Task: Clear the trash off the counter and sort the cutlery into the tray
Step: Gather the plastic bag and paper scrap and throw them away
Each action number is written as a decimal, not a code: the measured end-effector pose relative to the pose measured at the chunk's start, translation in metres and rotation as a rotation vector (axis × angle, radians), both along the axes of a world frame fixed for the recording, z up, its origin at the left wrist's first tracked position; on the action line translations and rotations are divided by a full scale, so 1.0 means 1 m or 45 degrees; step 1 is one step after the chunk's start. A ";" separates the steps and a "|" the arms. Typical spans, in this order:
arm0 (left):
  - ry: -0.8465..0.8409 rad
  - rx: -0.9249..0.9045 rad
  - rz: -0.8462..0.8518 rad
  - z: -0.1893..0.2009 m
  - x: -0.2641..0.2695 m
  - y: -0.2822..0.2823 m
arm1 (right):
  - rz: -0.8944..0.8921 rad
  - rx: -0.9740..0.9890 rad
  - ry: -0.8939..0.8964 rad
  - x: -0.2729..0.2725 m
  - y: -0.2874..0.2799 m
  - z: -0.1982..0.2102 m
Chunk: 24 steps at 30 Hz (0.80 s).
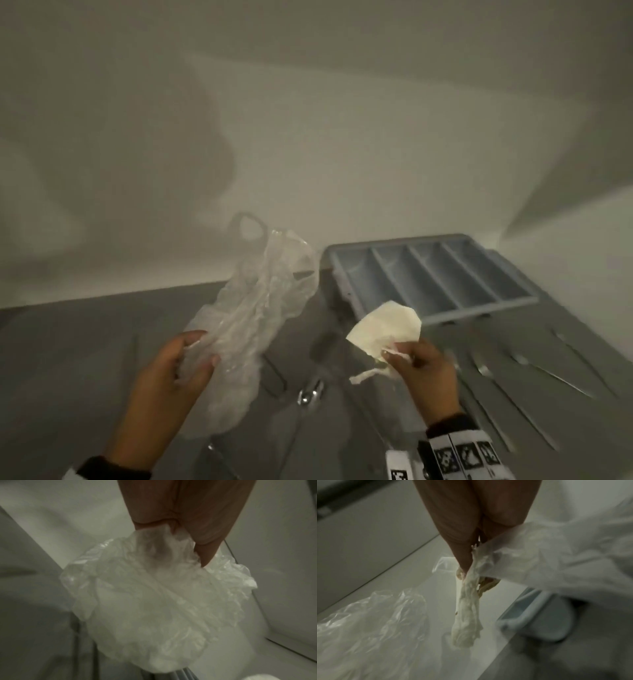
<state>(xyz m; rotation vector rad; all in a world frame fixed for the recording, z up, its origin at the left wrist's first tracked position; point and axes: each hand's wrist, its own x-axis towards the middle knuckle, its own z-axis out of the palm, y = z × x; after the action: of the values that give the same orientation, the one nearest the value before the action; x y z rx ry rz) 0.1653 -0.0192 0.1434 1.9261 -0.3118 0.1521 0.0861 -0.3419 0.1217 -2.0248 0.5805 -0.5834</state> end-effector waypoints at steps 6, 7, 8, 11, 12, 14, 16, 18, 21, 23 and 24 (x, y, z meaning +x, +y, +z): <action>0.120 -0.253 -0.542 -0.006 -0.040 -0.136 | -0.593 0.170 0.038 -0.201 -0.080 -0.011; 0.167 -0.278 -0.644 -0.009 -0.053 -0.159 | -0.682 0.186 0.037 -0.234 -0.087 -0.010; 0.216 -0.272 -0.730 -0.013 -0.067 -0.181 | -0.769 0.205 0.028 -0.266 -0.095 -0.010; 0.297 -0.198 -0.893 -0.032 -0.113 -0.248 | -1.010 0.213 0.028 -0.353 -0.115 -0.020; 0.336 -0.158 -0.935 -0.039 -0.133 -0.270 | -1.074 0.204 0.030 -0.378 -0.121 -0.025; 0.378 -0.082 -1.026 -0.056 -0.174 -0.312 | -1.149 0.203 0.053 -0.424 -0.134 -0.038; 0.420 -0.024 -1.059 -0.076 -0.220 -0.348 | -1.198 0.237 0.103 -0.465 -0.151 -0.053; 0.415 0.080 -1.076 -0.091 -0.264 -0.381 | -1.202 0.274 0.155 -0.498 -0.168 -0.069; 0.350 0.203 -1.070 -0.125 -0.314 -0.427 | -1.174 0.338 0.251 -0.539 -0.196 -0.096; 0.358 0.285 -1.097 -0.143 -0.346 -0.459 | -1.158 0.358 0.294 -0.556 -0.215 -0.109; 0.429 0.328 -1.105 -0.154 -0.360 -0.474 | -1.152 0.375 0.315 -0.563 -0.223 -0.116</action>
<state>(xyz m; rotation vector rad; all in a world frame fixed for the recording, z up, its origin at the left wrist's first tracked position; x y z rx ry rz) -0.1950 -0.4936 -0.0107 1.8552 -0.9320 -0.8051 -0.4769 -0.5651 0.0054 -1.4885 1.6603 -0.7059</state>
